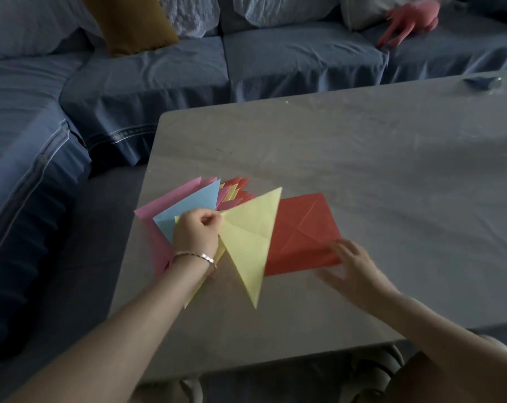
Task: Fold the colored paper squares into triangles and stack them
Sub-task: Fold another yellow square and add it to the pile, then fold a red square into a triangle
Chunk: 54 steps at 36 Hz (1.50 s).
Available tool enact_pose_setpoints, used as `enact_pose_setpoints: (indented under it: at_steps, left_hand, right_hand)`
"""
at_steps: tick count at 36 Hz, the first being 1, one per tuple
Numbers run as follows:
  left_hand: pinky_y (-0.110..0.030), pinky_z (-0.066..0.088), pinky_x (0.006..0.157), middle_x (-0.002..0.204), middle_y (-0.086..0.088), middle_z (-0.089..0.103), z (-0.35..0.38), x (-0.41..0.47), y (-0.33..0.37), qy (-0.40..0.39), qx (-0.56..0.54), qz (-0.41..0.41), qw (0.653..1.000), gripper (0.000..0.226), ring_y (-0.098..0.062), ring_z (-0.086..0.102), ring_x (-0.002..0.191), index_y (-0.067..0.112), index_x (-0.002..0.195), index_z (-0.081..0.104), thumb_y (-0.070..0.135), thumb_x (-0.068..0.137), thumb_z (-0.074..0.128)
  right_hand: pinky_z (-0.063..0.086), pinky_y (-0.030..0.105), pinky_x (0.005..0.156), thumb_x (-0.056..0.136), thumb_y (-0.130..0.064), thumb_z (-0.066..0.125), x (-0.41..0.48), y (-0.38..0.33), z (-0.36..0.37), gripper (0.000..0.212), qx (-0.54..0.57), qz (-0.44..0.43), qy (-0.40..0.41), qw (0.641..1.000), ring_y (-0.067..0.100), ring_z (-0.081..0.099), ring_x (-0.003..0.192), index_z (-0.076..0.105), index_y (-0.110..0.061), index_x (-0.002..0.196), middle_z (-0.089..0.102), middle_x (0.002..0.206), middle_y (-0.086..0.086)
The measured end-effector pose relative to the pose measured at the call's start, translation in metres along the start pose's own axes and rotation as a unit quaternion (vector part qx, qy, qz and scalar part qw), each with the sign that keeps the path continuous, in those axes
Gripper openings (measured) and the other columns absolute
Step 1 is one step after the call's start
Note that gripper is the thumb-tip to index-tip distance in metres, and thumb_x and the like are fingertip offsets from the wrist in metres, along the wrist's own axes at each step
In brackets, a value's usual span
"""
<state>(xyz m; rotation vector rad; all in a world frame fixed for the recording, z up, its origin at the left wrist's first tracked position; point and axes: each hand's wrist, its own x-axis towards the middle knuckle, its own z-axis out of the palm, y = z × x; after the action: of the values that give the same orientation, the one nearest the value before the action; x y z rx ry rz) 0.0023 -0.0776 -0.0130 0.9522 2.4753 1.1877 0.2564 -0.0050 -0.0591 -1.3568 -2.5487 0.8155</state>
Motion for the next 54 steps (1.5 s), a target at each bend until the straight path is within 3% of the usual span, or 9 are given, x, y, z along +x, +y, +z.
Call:
enact_pose_setpoints:
  at_steps: [8,14,20,23,34,40,44,48,54]
  left_hand:
    - [-0.046,0.041,0.095,0.123,-0.015,0.051,-0.02,0.022,-0.007,0.02,0.224,0.094,0.97,0.04,-0.032,0.045,0.116,0.01,0.123,0.052,0.006,0.084,0.059]
    - [-0.028,0.04,0.089,0.118,-0.011,0.057,0.027,-0.022,0.019,-0.183,0.106,0.045,0.976,0.035,-0.024,0.055,0.107,0.008,0.12,0.053,0.014,0.086,0.055]
    - [-0.028,0.039,0.083,0.093,0.004,0.054,0.056,-0.035,0.036,-0.21,-0.042,-0.206,0.955,0.014,-0.024,0.051,0.098,0.017,0.094,0.052,0.019,0.083,0.061]
    - [-0.033,0.05,0.087,0.11,-0.009,0.063,0.07,-0.03,0.034,-0.188,-0.085,-0.258,0.944,0.063,-0.028,0.061,0.099,0.009,0.113,0.053,0.033,0.057,0.067]
    - [-0.03,0.041,0.065,0.072,-0.01,0.061,0.084,-0.024,0.03,-0.197,-0.083,-0.252,0.944,0.023,-0.025,0.051,0.062,0.007,0.066,0.058,0.027,0.069,0.066]
    - [-0.033,0.047,0.089,0.107,-0.006,0.059,0.078,-0.029,0.023,-0.246,-0.079,-0.217,0.941,0.049,-0.022,0.057,0.097,0.007,0.124,0.05,0.024,0.08,0.064]
    - [-0.025,0.037,0.059,0.064,0.0,0.044,0.064,-0.031,0.017,-0.257,-0.1,-0.224,0.935,0.033,-0.017,0.043,0.058,-0.002,0.102,0.056,0.025,0.083,0.061]
    - [-0.035,0.046,0.07,0.081,-0.002,0.047,0.048,-0.03,0.012,-0.286,-0.158,-0.327,0.887,0.02,-0.023,0.05,0.091,0.015,0.078,0.051,0.03,0.084,0.062]
    - [-0.024,0.043,0.063,0.086,0.001,0.058,0.041,-0.022,-0.003,-0.351,-0.203,-0.37,0.835,0.039,-0.014,0.047,0.062,0.015,0.09,0.057,0.039,0.066,0.077]
  right_hand:
    - [0.04,0.04,0.092,0.081,-0.045,0.064,0.03,-0.01,-0.016,0.065,-0.011,0.254,0.006,0.967,0.036,0.041,0.119,0.038,-0.014,0.132,0.048,0.124,0.02]
    - [0.044,0.035,0.083,0.077,-0.035,0.071,0.04,-0.016,-0.011,0.056,-0.009,0.282,-0.006,0.959,0.033,0.054,0.11,0.045,-0.012,0.121,0.059,0.117,0.013]
    - [0.046,0.026,0.064,0.074,-0.019,0.069,0.033,-0.007,-0.009,0.045,0.093,0.219,0.041,0.97,0.023,0.061,0.077,0.051,-0.016,0.116,0.064,0.081,0.003]
    - [0.04,0.016,0.048,0.073,-0.009,0.071,0.026,-0.003,-0.007,0.048,0.199,0.193,0.065,0.959,0.015,0.051,0.059,0.051,-0.014,0.116,0.052,0.068,-0.001]
    - [0.047,0.028,0.061,0.077,0.003,0.059,0.032,0.01,-0.024,0.031,0.251,0.15,0.148,0.945,0.012,0.06,0.057,0.061,-0.026,0.068,0.062,0.061,-0.002]
    - [0.045,0.007,0.061,0.078,0.012,0.059,0.022,0.009,-0.042,0.05,0.244,0.054,-0.056,0.967,-0.006,0.058,0.061,0.057,-0.014,0.12,0.06,0.083,-0.006]
    - [0.052,0.015,0.069,0.076,0.027,0.049,0.008,0.003,-0.053,0.058,0.353,0.017,-0.094,0.931,0.0,0.067,0.076,0.05,-0.015,0.116,0.069,0.089,0.008]
    - [0.05,0.01,0.07,0.075,0.019,0.06,0.0,-0.001,-0.057,0.054,0.343,-0.014,-0.032,0.939,-0.002,0.067,0.075,0.058,-0.025,0.105,0.071,0.072,-0.016]
    - [0.048,0.006,0.063,0.075,0.017,0.061,-0.018,-0.005,-0.058,0.044,0.321,-0.049,-0.053,0.944,-0.004,0.066,0.068,0.071,-0.024,0.087,0.068,0.066,-0.024]
